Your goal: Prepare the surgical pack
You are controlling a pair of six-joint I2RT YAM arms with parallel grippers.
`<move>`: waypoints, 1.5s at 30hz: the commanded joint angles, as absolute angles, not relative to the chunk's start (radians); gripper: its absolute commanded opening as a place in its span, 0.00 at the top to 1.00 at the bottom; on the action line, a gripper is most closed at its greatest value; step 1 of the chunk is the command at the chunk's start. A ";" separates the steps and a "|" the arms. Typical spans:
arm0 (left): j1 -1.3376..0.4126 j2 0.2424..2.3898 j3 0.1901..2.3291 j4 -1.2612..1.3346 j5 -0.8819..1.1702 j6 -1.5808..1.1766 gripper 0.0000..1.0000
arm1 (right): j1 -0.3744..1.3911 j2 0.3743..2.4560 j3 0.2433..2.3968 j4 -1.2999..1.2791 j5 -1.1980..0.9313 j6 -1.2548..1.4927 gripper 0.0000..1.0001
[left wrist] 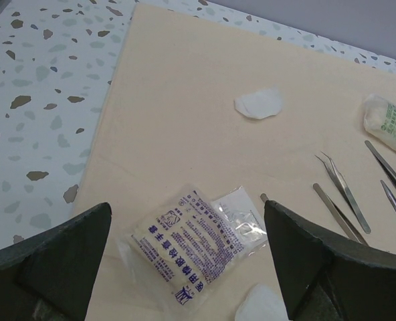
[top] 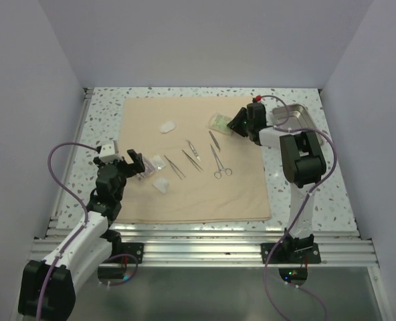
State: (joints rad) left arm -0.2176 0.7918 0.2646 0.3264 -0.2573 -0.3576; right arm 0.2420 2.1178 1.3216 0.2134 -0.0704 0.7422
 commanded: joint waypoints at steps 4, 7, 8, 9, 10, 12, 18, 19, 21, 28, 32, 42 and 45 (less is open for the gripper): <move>-0.221 0.790 0.298 0.344 -0.241 -0.362 0.00 | 0.252 2.093 1.304 0.267 -0.043 0.758 0.87; -0.221 0.785 0.296 0.345 -0.236 -0.360 0.00 | 0.242 2.027 1.275 0.281 -0.008 0.755 0.96; -0.221 0.785 0.296 0.345 -0.233 -0.360 0.00 | 0.235 2.007 1.255 0.284 -0.006 0.758 0.99; -0.221 0.784 0.296 0.345 -0.232 -0.362 0.00 | 0.223 1.988 1.243 0.297 -0.006 0.759 1.00; -0.221 0.782 0.295 0.345 -0.230 -0.362 0.00 | 0.213 1.946 1.229 0.304 -0.005 0.762 1.00; -0.221 0.770 0.287 0.353 -0.224 -0.364 0.00 | 0.178 1.901 1.186 0.311 -0.003 0.784 1.00; -0.219 0.756 0.285 0.351 -0.216 -0.365 0.00 | 0.039 1.727 1.077 0.313 0.032 0.848 1.00; -0.221 0.755 0.287 0.350 -0.218 -0.364 0.00 | 0.022 1.712 1.069 0.311 0.035 0.848 1.00; -0.221 0.742 0.285 0.342 -0.225 -0.365 0.00 | -0.030 1.683 1.065 0.281 0.038 0.848 1.00; -0.221 0.721 0.275 0.345 -0.227 -0.376 0.00 | -0.161 1.655 1.045 0.249 0.028 0.862 1.00; -0.221 0.724 0.278 0.342 -0.233 -0.379 0.00 | -0.187 1.678 1.064 0.207 0.043 0.839 1.00; -0.221 0.718 0.278 0.330 -0.256 -0.387 0.00 | -0.195 1.824 1.126 0.224 0.008 0.793 1.00; -0.221 0.713 0.276 0.322 -0.278 -0.396 0.00 | -0.196 1.864 1.150 0.241 0.002 0.793 0.98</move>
